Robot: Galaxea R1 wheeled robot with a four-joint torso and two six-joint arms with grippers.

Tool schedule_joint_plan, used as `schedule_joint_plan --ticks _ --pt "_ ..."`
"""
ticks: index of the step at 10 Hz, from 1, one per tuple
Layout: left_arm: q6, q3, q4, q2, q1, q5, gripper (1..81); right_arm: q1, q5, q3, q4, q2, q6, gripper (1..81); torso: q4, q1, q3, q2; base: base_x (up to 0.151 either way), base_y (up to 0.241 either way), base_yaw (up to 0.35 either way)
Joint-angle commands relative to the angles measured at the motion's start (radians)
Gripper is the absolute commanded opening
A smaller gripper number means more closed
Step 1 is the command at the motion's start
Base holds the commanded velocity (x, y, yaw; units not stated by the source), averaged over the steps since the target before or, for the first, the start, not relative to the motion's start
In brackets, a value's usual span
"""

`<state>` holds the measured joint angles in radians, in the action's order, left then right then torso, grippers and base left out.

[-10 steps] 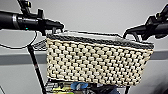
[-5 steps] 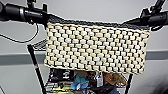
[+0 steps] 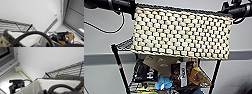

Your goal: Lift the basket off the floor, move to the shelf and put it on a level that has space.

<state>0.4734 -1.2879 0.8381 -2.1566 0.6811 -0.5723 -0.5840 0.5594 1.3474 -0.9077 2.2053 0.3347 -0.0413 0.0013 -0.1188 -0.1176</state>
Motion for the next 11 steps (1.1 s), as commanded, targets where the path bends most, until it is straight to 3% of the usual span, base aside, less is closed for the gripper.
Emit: schedule_joint_plan --ticks 1,11 --pt "-0.019 -0.1 -0.02 -0.083 0.148 0.065 1.0 -0.203 0.008 0.149 0.003 0.082 -0.031 1.0 0.0 0.0 0.0 0.0 0.0 0.0 0.0" --pt "-0.019 -0.309 -0.024 -0.226 0.238 -0.014 1.0 -0.246 0.031 0.315 0.016 0.196 -0.04 1.0 0.0 0.0 0.0 0.0 0.0 0.0 0.0"
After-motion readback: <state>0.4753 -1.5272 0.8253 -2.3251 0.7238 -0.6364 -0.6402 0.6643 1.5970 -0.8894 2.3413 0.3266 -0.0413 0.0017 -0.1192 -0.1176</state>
